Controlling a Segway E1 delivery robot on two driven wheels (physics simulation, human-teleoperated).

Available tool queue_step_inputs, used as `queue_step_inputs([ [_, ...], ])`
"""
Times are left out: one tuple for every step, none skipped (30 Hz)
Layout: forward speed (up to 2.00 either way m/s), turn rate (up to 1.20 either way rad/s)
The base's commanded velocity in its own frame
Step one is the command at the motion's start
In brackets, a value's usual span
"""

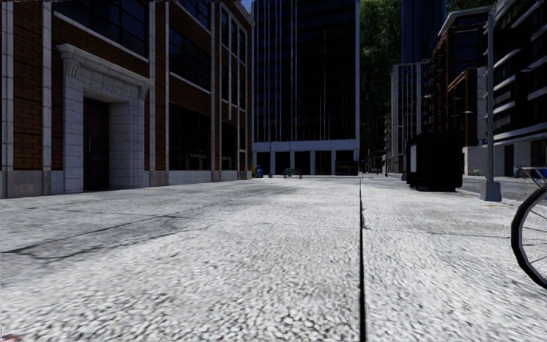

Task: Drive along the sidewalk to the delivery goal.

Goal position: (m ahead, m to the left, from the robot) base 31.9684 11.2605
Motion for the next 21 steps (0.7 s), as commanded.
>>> queue_step_inputs([
  [2.00, -0.39],
  [2.00, -0.39],
  [2.00, -0.39],
  [2.00, -0.39],
  [2.00, 0.00],
  [2.00, 0.00],
  [2.00, 0.00],
  [2.00, 0.00],
  [2.00, 0.00],
  [2.00, 0.00],
  [2.00, 0.00],
  [2.00, 0.00],
  [2.00, 0.00],
  [2.00, 0.00],
  [2.00, 0.00],
  [2.00, 0.00],
  [2.00, 0.00],
  [2.00, 0.00],
  [2.00, 0.00],
  [2.00, 0.00],
  [2.00, 0.00],
])
